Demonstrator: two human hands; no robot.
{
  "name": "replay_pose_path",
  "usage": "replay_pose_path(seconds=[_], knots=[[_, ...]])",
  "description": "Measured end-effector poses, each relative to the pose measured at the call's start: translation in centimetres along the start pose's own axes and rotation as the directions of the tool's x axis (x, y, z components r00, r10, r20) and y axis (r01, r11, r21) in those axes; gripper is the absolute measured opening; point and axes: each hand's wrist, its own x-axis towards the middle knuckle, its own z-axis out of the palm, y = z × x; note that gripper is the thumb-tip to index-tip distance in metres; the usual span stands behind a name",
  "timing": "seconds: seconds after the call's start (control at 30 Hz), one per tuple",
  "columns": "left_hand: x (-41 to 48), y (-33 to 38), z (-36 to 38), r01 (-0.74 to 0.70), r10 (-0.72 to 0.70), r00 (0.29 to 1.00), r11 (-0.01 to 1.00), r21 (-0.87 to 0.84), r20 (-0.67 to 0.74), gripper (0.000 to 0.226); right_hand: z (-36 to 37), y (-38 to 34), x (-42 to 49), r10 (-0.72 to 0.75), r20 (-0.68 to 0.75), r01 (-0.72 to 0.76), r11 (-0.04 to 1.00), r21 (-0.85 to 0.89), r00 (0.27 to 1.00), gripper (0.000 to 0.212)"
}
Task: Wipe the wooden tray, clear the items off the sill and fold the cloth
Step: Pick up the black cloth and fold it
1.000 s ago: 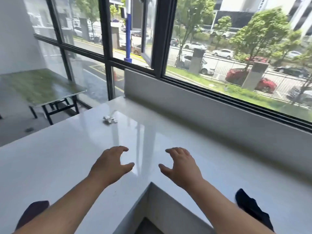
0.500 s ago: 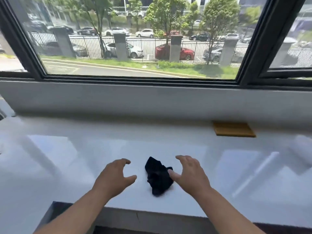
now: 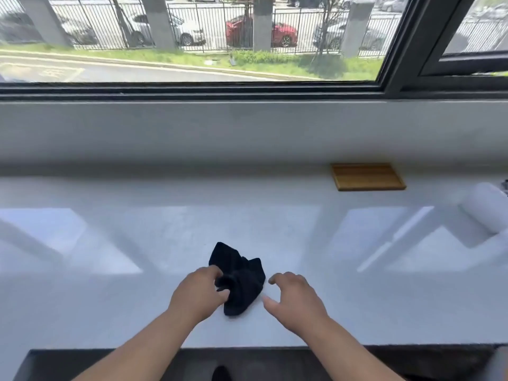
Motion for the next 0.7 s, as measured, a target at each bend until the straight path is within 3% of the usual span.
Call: replay_pose_path(seconds=[0.13, 0.27, 0.33, 0.5, 0.6, 0.7], knots=[[4.5, -0.6, 0.8, -0.074, 0.074, 0.995, 0.997, 0.010, 0.062, 0.047, 0.8, -2.0, 3.0, 0.060, 0.024, -0.059, 0.998, -0.021, 0.998, 0.052], [8.4, -1.7, 1.3, -0.192, 0.165, 0.973, 0.967, 0.170, 0.159, 0.035, 1.9, -3.0, 5.5, 0.116, 0.081, -0.114, 0.993, -0.029, 0.990, 0.051], [9.6, -1.9, 0.8, -0.250, 0.218, 0.958, 0.953, 0.172, 0.185, 0.027, 2.3, -3.3, 6.1, 0.140, 0.104, -0.139, 0.990, -0.017, 0.985, 0.052], [11.2, 1.0, -4.6, -0.191, 0.248, 0.952, 0.940, -0.283, 0.181, 0.011, 0.2, -4.3, 7.5, 0.166, 0.082, -0.179, 0.968, 0.178, 0.983, 0.060], [12.3, 4.2, -9.0, -0.207, 0.275, 0.958, 0.868, -0.452, 0.088, 0.011, -2.8, -5.7, 8.5, 0.149, 0.046, -0.156, 0.935, 0.318, 0.988, 0.059], [13.3, 7.2, -12.9, -0.243, 0.283, 0.959, 0.801, -0.547, -0.010, 0.008, -6.2, -7.2, 10.0, 0.132, -0.074, -0.091, 0.910, 0.405, 0.989, 0.043]])
